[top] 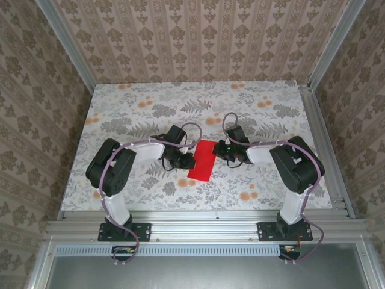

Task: Fold a paper plane with a square sheet of paper (pick it up from the middle)
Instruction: Fold the square sheet of paper in half at the center of the table.

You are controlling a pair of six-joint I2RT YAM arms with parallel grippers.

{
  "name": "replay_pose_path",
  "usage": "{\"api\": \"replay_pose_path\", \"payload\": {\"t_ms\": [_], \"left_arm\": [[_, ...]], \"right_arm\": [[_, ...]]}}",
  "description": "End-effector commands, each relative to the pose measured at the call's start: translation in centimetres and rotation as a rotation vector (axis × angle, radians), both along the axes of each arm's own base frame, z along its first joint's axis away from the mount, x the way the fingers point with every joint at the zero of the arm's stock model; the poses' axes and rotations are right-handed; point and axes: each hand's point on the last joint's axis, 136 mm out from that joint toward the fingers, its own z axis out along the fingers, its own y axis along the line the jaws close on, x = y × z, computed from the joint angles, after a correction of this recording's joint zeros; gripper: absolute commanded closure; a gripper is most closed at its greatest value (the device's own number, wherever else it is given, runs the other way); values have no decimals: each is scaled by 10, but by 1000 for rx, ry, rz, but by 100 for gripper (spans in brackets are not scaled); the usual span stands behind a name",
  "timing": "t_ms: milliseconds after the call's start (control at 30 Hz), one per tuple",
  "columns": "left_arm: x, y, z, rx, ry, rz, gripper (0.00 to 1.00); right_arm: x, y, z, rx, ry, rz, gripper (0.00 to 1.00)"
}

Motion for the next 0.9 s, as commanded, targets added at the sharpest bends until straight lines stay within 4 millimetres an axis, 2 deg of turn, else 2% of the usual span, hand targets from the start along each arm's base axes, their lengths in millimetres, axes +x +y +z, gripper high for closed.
{"api": "replay_pose_path", "payload": {"t_ms": [0, 300, 367, 533, 867], "left_arm": [[-34, 73, -59, 345, 109, 25, 86], [-31, 69, -56, 334, 107, 21, 86], [-31, 69, -55, 335, 107, 19, 86], [-33, 69, -56, 336, 112, 12, 86], [-35, 71, -56, 342, 114, 7, 86]], "right_arm": [[2, -18, 5, -69, -17, -25, 89], [-10, 24, 40, -2, -82, 49, 89], [-12, 32, 43, 4, -90, 56, 89], [-6, 45, 27, 8, -64, 72, 89], [10, 28, -4, -56, -17, 58, 90]]}}
